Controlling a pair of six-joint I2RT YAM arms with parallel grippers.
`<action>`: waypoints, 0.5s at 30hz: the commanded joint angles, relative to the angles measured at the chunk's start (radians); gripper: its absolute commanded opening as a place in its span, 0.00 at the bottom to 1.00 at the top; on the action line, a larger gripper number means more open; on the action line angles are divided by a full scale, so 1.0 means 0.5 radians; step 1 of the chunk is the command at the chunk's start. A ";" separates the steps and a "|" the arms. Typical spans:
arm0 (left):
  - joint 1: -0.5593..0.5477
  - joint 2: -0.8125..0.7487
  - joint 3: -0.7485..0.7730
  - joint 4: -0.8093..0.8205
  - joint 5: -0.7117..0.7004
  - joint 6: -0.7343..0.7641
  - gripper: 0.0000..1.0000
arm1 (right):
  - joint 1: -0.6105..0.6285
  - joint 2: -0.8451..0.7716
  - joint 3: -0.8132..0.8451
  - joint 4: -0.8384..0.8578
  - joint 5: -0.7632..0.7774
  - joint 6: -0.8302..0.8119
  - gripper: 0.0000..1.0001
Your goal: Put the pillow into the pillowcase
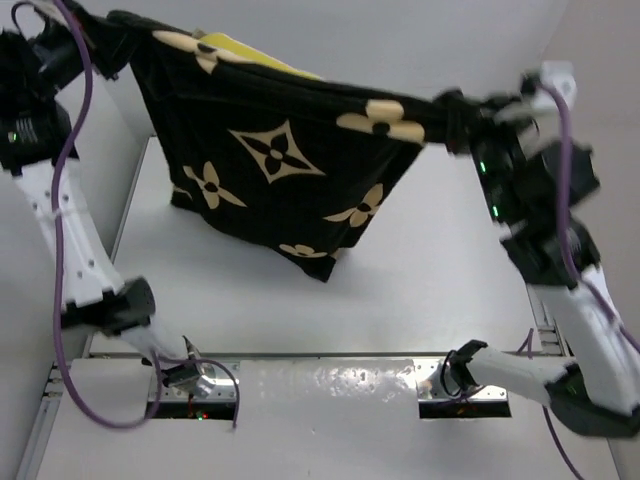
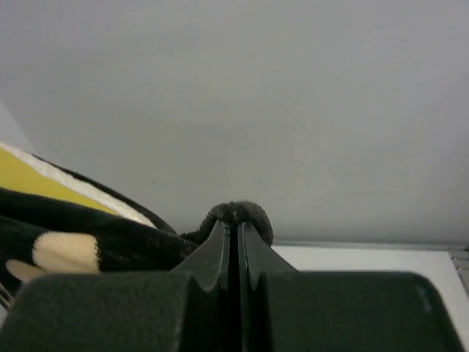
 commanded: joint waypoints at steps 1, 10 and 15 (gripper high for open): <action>0.017 0.590 0.518 -0.191 -0.323 -0.067 0.00 | -0.027 0.541 0.811 -0.196 0.118 -0.177 0.00; 0.425 -0.135 0.305 1.006 -0.584 -0.099 0.00 | -0.027 0.286 1.039 0.728 -0.260 -0.135 0.00; 0.459 -0.087 0.174 0.972 -0.480 -0.218 0.00 | -0.021 0.101 0.734 0.601 -0.086 -0.272 0.00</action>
